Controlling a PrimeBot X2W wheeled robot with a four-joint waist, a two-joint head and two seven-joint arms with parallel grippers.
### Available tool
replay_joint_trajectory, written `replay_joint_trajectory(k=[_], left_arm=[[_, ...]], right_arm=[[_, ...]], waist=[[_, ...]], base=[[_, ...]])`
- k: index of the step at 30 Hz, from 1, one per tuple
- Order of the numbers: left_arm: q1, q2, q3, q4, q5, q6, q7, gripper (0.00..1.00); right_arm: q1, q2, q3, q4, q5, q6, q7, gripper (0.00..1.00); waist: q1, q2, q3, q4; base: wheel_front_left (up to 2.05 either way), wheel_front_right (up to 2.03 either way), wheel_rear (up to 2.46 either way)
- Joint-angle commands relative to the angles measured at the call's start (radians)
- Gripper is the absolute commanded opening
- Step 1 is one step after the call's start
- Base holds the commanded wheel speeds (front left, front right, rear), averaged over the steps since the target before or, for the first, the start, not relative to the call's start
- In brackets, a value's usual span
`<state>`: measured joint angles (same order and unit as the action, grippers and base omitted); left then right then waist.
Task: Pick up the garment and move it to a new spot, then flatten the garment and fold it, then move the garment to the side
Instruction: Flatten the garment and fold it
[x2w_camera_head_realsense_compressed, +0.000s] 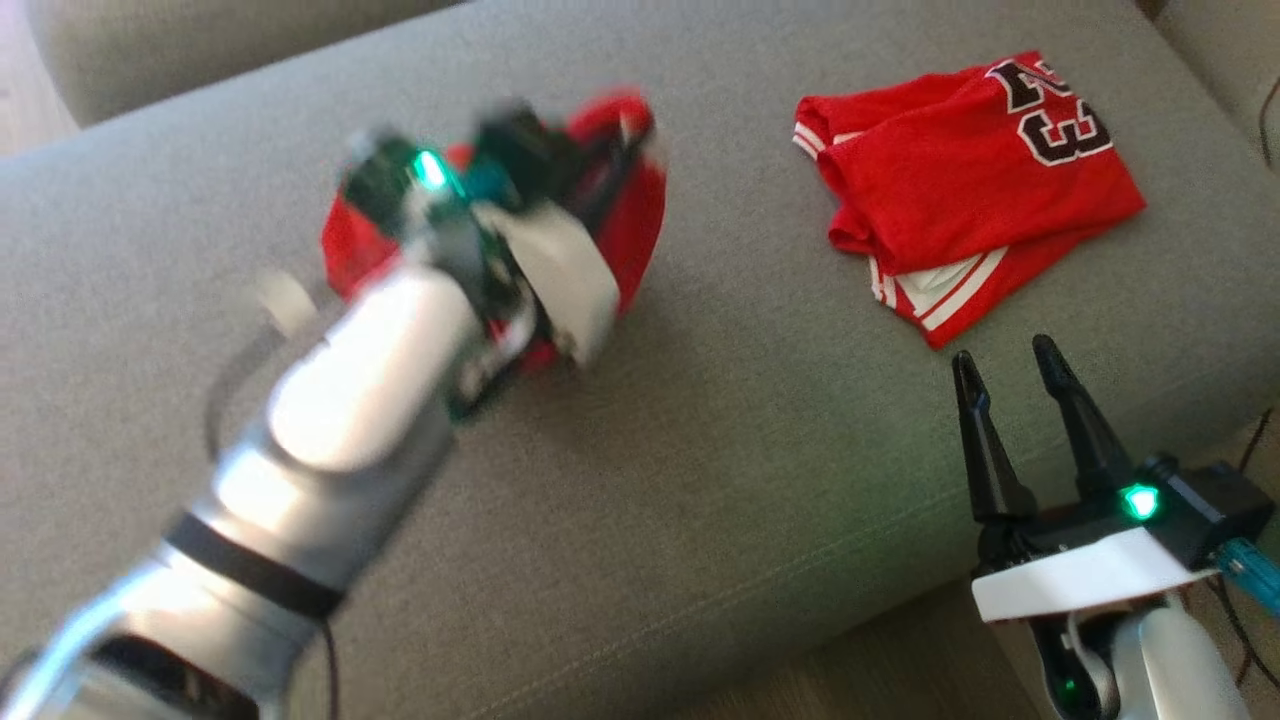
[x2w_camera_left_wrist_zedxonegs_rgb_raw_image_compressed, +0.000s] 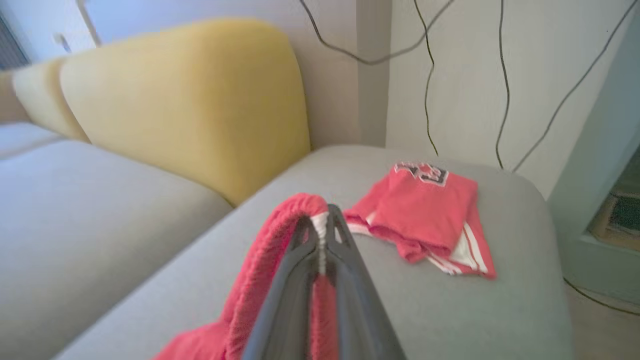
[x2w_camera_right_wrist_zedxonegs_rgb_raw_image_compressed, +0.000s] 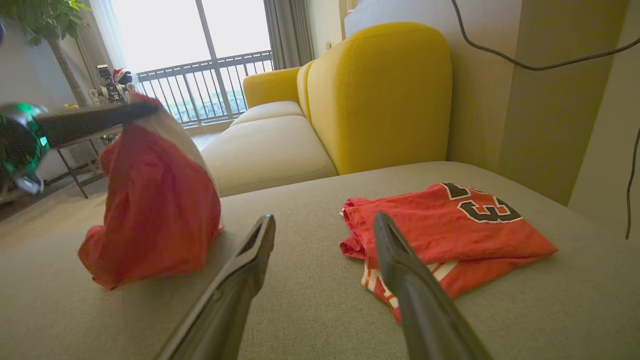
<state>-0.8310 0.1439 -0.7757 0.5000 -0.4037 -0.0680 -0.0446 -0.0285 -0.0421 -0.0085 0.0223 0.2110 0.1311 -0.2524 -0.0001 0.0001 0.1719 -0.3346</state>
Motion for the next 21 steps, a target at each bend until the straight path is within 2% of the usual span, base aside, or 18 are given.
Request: replay_joint_trajectory(k=[1,9,12,16,21], left_arm=[[-0.079,0.03,0.047,-0.049,-0.005,-0.006,0.007,0.0],[-0.234,0.147,0.117,-0.227,-0.052,-0.037,0.11,0.0],[-0.214,0.189,0.142,-0.298,-0.068,-0.017,0.142,0.0],[-0.04,0.258,0.155,-0.406,-0.123,0.03,0.198,0.0],[0.307,0.348,0.177,-0.537,-0.218,0.116,0.201,0.0]], right_arm=[[-0.007,-0.008,0.019,-0.027,0.005,0.0,-0.009,1.0],[0.033,-0.008,0.005,-0.019,0.005,0.0,-0.009,1.0],[0.041,-0.008,0.009,-0.021,0.0,0.0,-0.009,1.0],[0.05,-0.008,0.012,-0.028,-0.008,0.0,-0.009,1.0],[0.066,-0.008,0.023,-0.041,-0.026,0.0,-0.009,1.0]], waist=[[0.0001,-0.0001,-0.021,-0.003],[0.0001,-0.0001,-0.089,0.009],[0.0001,-0.0001,-0.103,0.028],[0.0001,-0.0001,-0.104,0.066],[0.0001,-0.0001,-0.084,0.139]], base=[[0.0,0.0,0.0],[0.0,0.0,0.0],[0.0,0.0,0.0],[0.0,0.0,0.0],[0.0,0.0,0.0]])
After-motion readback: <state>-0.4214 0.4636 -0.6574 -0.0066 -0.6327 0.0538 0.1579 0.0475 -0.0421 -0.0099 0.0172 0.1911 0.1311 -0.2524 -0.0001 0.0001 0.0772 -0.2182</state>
